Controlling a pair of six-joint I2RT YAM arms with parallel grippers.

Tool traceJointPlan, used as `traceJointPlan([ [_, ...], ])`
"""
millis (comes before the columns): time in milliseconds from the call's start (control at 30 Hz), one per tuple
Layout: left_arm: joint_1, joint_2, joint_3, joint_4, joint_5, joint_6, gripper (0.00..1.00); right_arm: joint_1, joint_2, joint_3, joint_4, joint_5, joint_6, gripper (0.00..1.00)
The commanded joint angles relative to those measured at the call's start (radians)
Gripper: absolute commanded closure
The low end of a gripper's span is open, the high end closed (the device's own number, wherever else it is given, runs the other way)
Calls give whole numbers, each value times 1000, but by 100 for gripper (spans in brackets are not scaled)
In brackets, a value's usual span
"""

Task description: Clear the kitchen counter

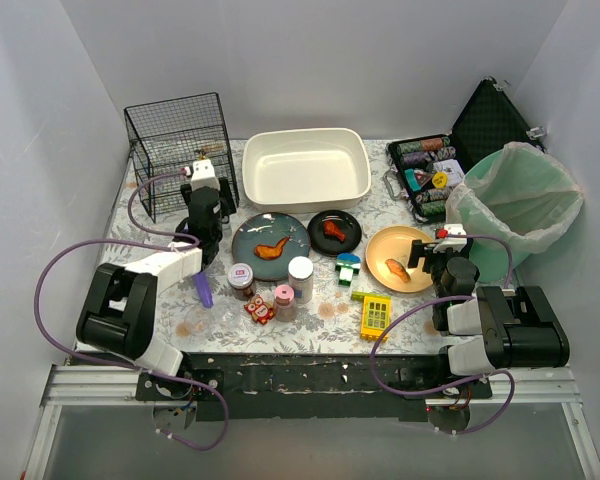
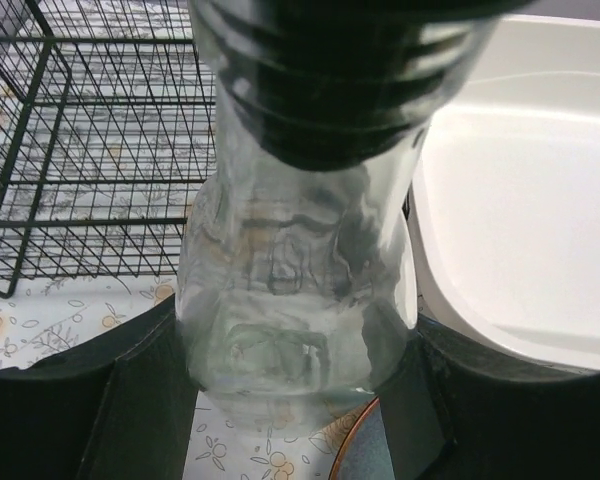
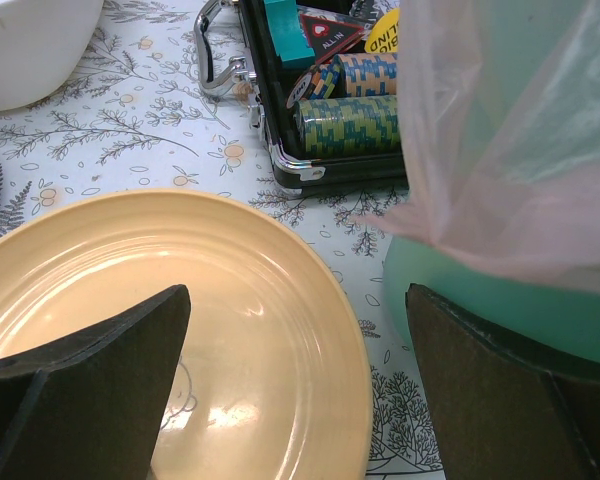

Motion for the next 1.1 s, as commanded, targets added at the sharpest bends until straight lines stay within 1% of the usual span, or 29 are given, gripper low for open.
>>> traceJointPlan([
  [0,-1,-111,158,-165,-26,15,100,0,4,26,31,2,-14,2],
  [133,-1,-146,237,-255,-29,23,100,0,4,26,31,0,-14,2],
  [267,1,-146,348,-346,-52,35,100,0,4,26,31,0,-14,2],
  [500,19,-113,512,-410,-36,58,100,0,4,28,31,0,-14,2],
  [833,85,18,708,-391,13,63,100,3,4,28,31,2,-15,2],
  [1067,112,114,785,-320,55,63,100,5,4,28,30,6,-17,2],
])
